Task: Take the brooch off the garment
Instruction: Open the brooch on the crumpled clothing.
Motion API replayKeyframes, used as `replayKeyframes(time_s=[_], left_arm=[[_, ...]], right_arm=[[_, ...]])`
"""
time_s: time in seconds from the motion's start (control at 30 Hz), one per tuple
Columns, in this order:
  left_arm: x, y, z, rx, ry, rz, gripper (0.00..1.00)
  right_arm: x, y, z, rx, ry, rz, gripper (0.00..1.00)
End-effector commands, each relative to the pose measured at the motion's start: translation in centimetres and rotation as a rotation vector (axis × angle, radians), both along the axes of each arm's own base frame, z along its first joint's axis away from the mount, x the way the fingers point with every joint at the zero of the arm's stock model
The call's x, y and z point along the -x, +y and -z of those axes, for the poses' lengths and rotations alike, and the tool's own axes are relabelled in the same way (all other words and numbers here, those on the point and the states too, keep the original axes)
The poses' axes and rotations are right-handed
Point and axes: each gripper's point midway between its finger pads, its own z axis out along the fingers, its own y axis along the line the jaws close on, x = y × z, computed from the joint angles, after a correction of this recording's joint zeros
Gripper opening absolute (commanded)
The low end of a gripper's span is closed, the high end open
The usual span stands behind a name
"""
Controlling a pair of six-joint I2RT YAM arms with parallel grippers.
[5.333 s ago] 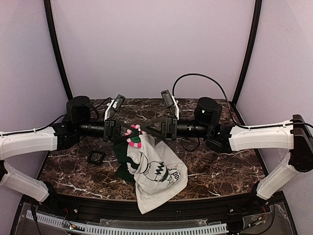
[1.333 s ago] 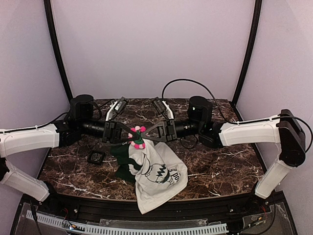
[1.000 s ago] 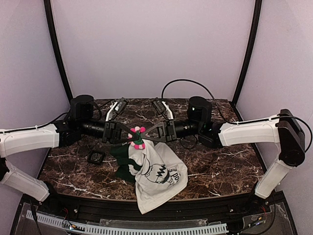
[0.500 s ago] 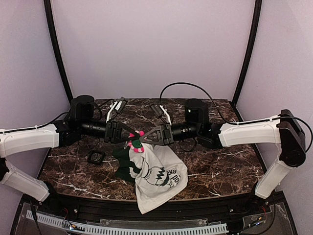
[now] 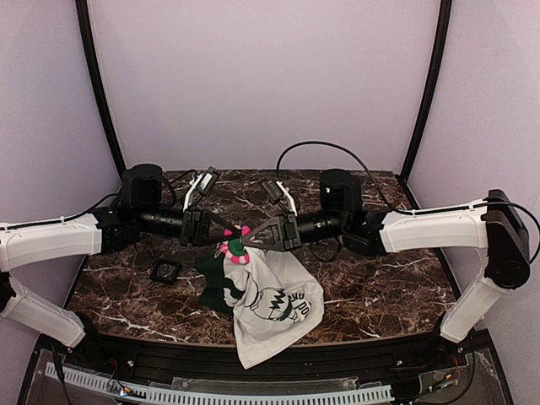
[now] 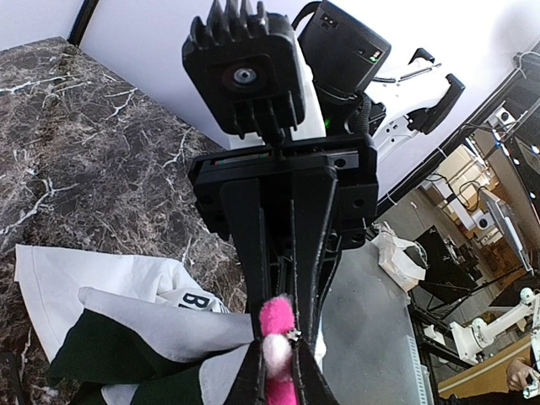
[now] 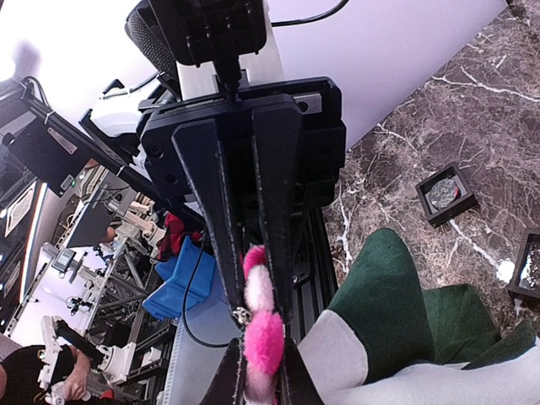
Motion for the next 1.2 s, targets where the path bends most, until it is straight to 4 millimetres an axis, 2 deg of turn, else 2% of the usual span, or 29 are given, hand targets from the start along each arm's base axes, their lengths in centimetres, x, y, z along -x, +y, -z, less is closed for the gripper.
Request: replayKeyframes(time_s=[0.0, 0.17, 0.23, 0.37, 0.5, 0.73, 1.17], left_arm=[[0.5, 0.1, -1.7, 0.036, -0.037, 0.011, 0.01], [0.9, 0.4, -2.4, 0.065, -0.064, 0.016, 0.01], [1.2, 0.5, -2.9, 0.084, -0.078, 0.019, 0.01], [1.8, 0.8, -3.7, 0.125, -0.102, 0.033, 0.01], [2.2, 1.1, -4.4, 0.160, -0.119, 0.039, 0.01], [2.1, 1.2, -4.4, 0.164, -0.131, 0.020, 0.01], [2.1, 1.6, -4.7, 0.178, -0.163, -0.005, 0.01]], right_arm=[[0.5, -0.2, -2.7, -0.050, -0.057, -0.004, 0.14], [1.0, -0.4, -2.8, -0.076, -0.042, -0.024, 0.45], [1.2, -0.6, -2.8, -0.093, -0.032, -0.027, 0.54], [1.2, -0.7, -2.5, -0.100, -0.017, -0.019, 0.60], [1.4, -0.6, -2.5, -0.125, 0.004, -0.031, 0.58], [2.1, 0.2, -3.1, -0.168, 0.022, -0.066, 0.49], [3.1, 1.7, -2.9, -0.201, 0.069, -0.118, 0.35]])
